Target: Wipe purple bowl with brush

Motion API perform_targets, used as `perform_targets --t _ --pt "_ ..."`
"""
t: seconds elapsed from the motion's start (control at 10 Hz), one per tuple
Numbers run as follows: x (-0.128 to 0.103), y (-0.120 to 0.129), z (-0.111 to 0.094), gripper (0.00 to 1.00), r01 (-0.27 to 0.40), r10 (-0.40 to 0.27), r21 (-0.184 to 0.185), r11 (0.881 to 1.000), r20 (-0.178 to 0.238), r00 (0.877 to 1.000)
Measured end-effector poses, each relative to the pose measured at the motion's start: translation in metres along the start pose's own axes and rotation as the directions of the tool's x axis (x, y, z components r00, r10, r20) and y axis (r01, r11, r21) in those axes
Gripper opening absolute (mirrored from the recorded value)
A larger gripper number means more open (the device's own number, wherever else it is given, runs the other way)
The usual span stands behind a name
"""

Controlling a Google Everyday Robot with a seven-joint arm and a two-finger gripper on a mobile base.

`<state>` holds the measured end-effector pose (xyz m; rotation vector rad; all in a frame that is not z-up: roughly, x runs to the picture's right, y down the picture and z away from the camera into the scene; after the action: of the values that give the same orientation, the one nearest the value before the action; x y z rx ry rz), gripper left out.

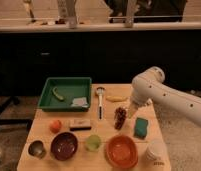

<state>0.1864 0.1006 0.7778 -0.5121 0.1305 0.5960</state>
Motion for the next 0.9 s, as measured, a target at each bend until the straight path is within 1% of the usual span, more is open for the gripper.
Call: perform_targets --t 0.1,0.3,0.5,0.7,0.8,0.9 --pt "-0.007 0.003 0.002 0.80 0.008 -0.008 -0.008 1.000 0.003 1.000" --pt "-0.002 0.002 0.002 0.80 0.002 -0.002 -0.007 1.000 -0.003 1.000" --pt "-0.006 0.003 0.002 0.80 0.006 -0.006 -0.010 1.000 0.000 1.000" --pt "-0.003 0.001 0.002 0.80 0.002 -0.002 -0.007 1.000 0.000 1.000" --pt "-0.006 0.002 0.002 0.80 -0.001 0.001 -0.004 1.000 0.005 1.000" --pt "-0.013 0.001 0.004 0.80 -0.048 0.048 0.004 0.999 0.034 0.998"
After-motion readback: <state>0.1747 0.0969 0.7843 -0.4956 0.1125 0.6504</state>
